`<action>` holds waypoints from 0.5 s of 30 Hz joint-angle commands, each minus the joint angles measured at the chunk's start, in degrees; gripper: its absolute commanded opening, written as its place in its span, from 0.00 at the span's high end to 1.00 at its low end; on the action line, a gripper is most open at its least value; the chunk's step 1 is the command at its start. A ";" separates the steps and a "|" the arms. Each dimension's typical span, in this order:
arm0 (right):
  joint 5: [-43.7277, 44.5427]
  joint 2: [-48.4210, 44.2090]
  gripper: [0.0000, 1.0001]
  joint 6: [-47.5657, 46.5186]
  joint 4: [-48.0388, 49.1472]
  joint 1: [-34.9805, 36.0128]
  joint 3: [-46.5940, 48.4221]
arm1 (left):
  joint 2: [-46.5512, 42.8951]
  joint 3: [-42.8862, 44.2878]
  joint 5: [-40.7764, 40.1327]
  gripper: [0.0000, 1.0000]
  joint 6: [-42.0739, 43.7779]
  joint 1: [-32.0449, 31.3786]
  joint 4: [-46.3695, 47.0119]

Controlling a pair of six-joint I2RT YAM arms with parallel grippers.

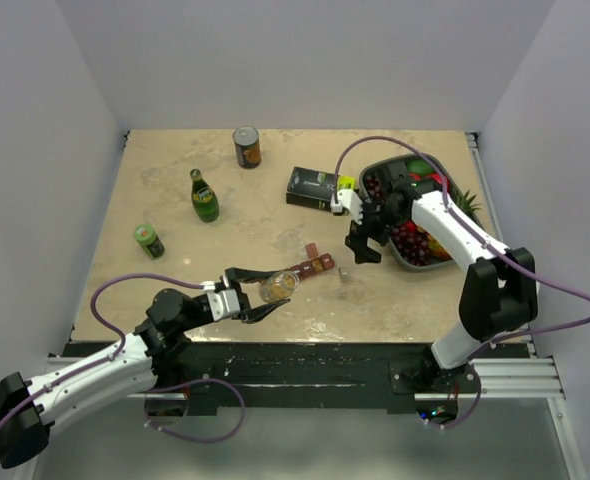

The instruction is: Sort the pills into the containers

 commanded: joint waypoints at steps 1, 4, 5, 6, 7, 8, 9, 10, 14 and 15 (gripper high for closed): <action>-9.64 -0.45 0.01 -28.48 -11.39 2.43 1.89 | -0.14 2.31 -0.19 1.00 1.34 -0.41 2.19; -8.08 0.08 0.01 -32.99 -10.79 7.70 0.93 | -0.23 2.31 -0.37 1.00 1.34 -0.41 2.01; -5.46 -0.18 0.01 -31.43 -9.13 9.10 -0.56 | -0.23 2.31 -0.37 1.00 1.43 -0.41 1.93; -4.22 -0.62 0.01 -30.97 -5.72 11.64 -1.44 | -0.23 2.31 -0.37 1.00 1.52 -0.50 1.92; -3.51 -1.14 0.01 -30.45 -4.03 12.36 -2.32 | -0.23 2.31 -0.54 1.00 1.43 -0.41 1.84; -2.63 -1.84 0.01 -28.79 -2.54 12.89 -3.63 | -0.14 2.31 -0.55 1.00 1.43 -0.50 1.84; -2.19 -2.03 0.02 -27.99 -0.26 13.51 -3.99 | -0.23 2.31 -0.55 1.00 1.52 -0.41 1.84; -1.66 -2.03 0.02 -27.29 0.63 13.69 -4.26 | -0.14 2.31 -0.46 1.00 1.52 -0.41 1.84; 2.47 -2.11 0.03 -25.09 4.76 15.00 -7.42 | 0.30 2.31 -0.63 1.00 1.69 -0.41 2.10; 3.69 -2.03 0.03 -24.91 6.34 15.27 -8.04 | 0.39 2.31 -0.81 1.00 1.69 -0.41 2.01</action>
